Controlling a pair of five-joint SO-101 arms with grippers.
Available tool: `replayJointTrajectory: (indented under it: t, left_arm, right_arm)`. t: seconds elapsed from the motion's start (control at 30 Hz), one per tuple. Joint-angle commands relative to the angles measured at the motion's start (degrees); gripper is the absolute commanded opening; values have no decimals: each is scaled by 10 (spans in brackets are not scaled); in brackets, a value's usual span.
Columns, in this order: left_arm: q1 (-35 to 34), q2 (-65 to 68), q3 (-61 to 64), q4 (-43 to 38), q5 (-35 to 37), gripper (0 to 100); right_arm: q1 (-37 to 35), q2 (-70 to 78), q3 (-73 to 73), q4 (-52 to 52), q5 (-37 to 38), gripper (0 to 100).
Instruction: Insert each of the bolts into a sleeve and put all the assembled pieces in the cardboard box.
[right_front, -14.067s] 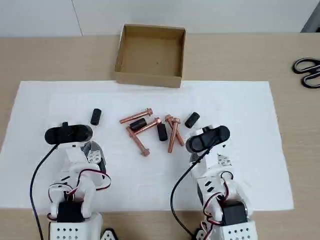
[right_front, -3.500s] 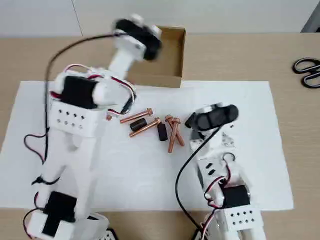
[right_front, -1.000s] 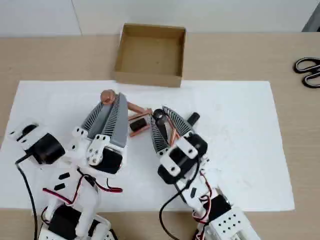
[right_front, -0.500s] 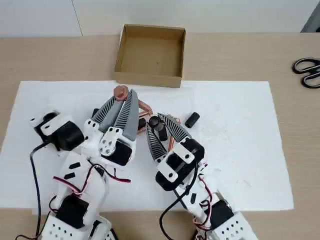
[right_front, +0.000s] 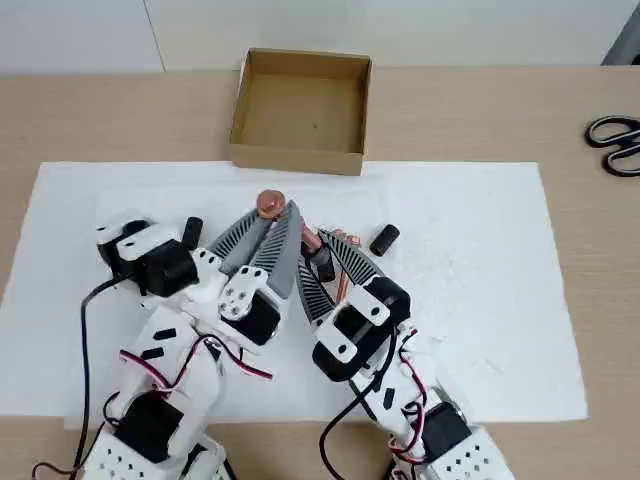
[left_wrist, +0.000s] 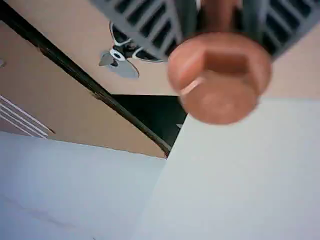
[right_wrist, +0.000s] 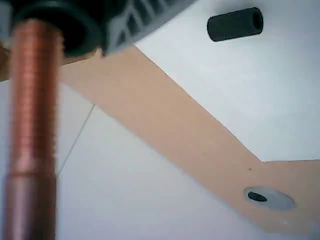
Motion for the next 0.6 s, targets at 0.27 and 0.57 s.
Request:
replayJointTrajectory:
  t: [0.27, 0.57]
  left_arm:
    - [7, -9, -39, 63, -5, 6]
    - [7, -5, -19, 24, -113, 6]
  right_arm:
    - [-1, -9, 2, 0, -2, 5]
    - [-1, -14, 2, 0, -2, 5]
